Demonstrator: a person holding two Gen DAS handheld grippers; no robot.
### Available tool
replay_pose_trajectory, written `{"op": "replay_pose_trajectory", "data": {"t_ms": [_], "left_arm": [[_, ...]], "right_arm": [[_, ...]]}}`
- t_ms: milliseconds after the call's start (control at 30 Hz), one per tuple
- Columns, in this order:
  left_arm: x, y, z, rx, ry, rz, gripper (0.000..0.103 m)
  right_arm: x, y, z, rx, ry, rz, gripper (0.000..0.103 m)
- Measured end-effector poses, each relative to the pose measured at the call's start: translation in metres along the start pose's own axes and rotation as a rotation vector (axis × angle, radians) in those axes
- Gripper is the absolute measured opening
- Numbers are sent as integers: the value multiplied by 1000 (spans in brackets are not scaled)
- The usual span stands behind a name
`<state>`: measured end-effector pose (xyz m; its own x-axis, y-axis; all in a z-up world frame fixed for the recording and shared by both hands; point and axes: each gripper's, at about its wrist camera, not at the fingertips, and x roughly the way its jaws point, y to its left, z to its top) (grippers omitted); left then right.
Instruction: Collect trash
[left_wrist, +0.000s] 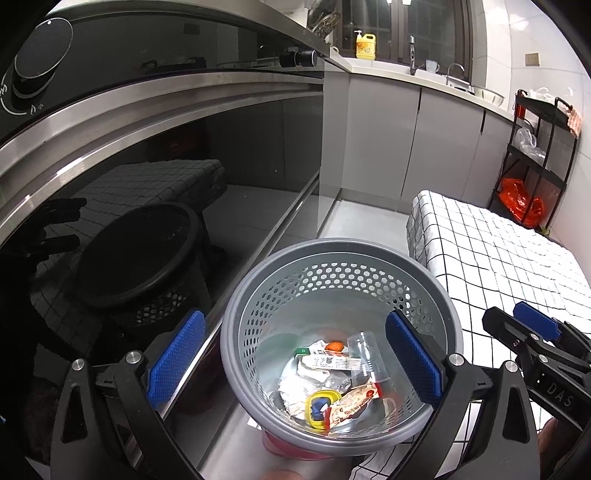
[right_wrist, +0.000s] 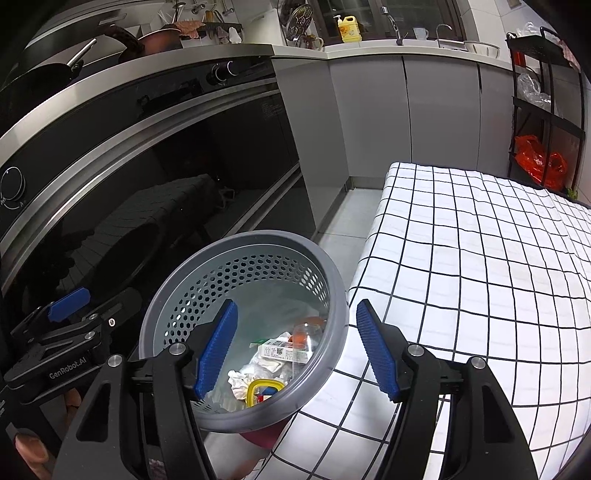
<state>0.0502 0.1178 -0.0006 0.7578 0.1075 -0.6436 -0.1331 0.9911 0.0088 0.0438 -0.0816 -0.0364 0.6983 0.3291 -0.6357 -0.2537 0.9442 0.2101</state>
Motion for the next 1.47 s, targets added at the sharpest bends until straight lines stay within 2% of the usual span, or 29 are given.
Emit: {"op": "replay_pose_trajectory", "data": {"t_ms": [1467], "left_arm": [[0, 1, 1, -5, -1, 10, 96]], "right_arm": [[3, 5, -3, -26, 3, -7, 64]]}}
